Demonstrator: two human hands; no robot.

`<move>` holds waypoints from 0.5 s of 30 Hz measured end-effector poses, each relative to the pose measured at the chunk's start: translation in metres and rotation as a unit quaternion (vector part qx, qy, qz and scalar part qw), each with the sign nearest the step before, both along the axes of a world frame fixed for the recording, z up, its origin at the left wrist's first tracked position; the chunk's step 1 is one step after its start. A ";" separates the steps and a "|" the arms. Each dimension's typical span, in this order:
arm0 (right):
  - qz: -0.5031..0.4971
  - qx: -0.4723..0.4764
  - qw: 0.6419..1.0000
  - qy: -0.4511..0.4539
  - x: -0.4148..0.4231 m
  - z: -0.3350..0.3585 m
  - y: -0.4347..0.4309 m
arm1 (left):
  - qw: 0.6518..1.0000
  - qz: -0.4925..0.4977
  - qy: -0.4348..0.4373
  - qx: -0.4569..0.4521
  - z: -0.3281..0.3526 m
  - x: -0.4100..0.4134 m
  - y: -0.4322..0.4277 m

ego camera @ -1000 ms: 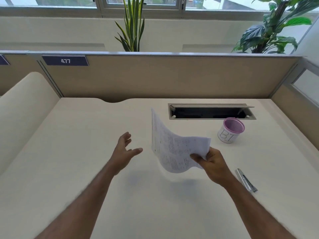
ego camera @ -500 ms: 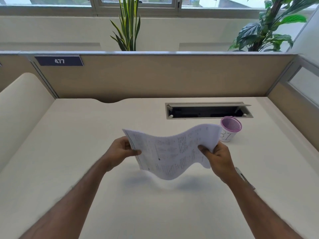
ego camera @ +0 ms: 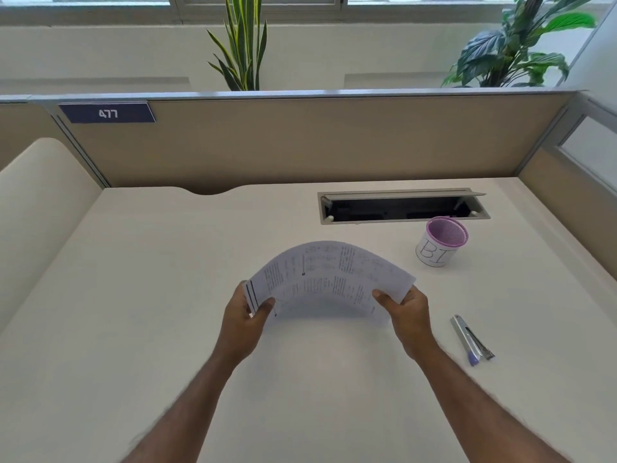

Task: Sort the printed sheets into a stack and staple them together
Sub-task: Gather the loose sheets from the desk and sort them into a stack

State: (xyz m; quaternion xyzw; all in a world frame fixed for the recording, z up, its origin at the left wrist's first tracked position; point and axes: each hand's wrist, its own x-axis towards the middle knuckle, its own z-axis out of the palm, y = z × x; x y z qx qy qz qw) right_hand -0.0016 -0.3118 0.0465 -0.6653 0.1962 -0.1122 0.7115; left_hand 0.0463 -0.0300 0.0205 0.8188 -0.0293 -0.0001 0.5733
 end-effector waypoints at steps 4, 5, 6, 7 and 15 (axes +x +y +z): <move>-0.023 -0.018 1.000 0.004 0.000 -0.001 0.004 | 1.000 0.006 0.007 0.016 -0.003 -0.001 -0.009; -0.024 -0.025 0.999 0.005 0.000 0.000 0.005 | 1.000 0.002 0.009 0.016 -0.003 -0.001 -0.012; -0.021 -0.032 0.999 0.007 -0.001 0.000 0.005 | 1.000 0.000 0.011 0.019 -0.002 0.000 -0.014; -0.018 -0.039 0.999 0.011 -0.001 0.000 0.004 | 1.000 0.002 0.012 0.021 0.000 0.001 -0.016; 0.033 0.057 0.996 0.052 -0.006 0.017 -0.017 | 0.997 -0.002 0.060 -0.045 0.042 0.030 0.009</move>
